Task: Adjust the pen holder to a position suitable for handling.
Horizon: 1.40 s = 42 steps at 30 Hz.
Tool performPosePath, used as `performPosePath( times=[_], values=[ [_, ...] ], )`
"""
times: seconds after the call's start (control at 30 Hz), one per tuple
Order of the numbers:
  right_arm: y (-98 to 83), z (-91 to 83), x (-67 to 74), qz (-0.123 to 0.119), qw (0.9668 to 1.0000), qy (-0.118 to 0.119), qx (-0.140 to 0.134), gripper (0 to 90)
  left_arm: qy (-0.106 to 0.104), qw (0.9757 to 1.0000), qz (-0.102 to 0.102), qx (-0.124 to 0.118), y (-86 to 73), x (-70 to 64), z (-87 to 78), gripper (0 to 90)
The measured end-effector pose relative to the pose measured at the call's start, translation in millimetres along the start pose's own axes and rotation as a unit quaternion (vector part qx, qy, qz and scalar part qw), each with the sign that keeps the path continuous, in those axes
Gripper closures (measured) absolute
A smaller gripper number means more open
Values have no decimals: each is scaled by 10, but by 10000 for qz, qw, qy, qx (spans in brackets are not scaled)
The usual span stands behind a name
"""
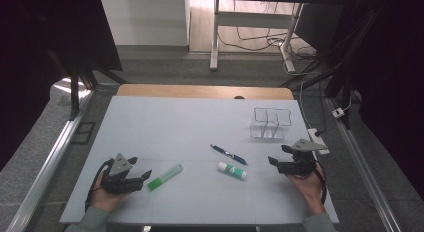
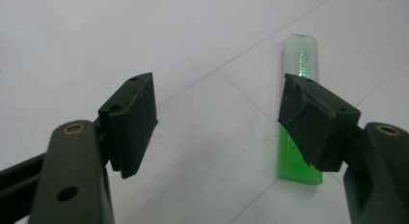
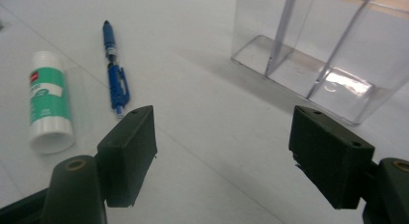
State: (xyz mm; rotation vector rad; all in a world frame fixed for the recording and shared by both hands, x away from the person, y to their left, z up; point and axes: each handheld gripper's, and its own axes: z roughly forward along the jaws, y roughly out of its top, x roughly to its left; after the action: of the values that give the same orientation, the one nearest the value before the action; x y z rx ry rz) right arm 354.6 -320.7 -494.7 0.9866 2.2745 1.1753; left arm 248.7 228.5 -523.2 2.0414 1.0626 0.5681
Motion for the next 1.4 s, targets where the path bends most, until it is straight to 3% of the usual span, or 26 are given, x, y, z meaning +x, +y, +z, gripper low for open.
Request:
performPosePath(
  times=[0.23, 0.63, 0.9, 1.1, 1.23, 1.27, 1.33, 1.4],
  values=[
    [39, 22, -155, 125, 9998, -155, -63, 285, 9, 10000, -37, 3, -7, 8, -3, 290],
    [104, 19, -303, 271, 9985, -481, -65, 366, 21, 10000, -24, 23, -13, 12, 4, 285],
    [207, 4, -434, 489, 9968, -636, -40, 429, 24, 10000, -34, 66, -18, 23, 11, 279],
    [198, 10, -530, 473, 9933, -1046, 141, 598, 15, 9999, -30, 99, -18, 27, 20, 273],
    [187, 16, -595, 519, 9917, -1165, 189, 734, 17, 9999, -29, 111, -20, 28, 24, 272],
    [187, 16, -595, 519, 9917, -1165, 189, 734, 17, 9999, -29, 111, -20, 28, 24, 272],
    [177, 29, -642, 559, 9908, -1211, 244, 862, 13, 9999, -28, 117, -21, 28, 27, 272],
    [170, 43, -666, 553, 9897, -1292, 271, 898, 12, 9999, -26, 120, -21, 28, 28, 272]
  ],
)
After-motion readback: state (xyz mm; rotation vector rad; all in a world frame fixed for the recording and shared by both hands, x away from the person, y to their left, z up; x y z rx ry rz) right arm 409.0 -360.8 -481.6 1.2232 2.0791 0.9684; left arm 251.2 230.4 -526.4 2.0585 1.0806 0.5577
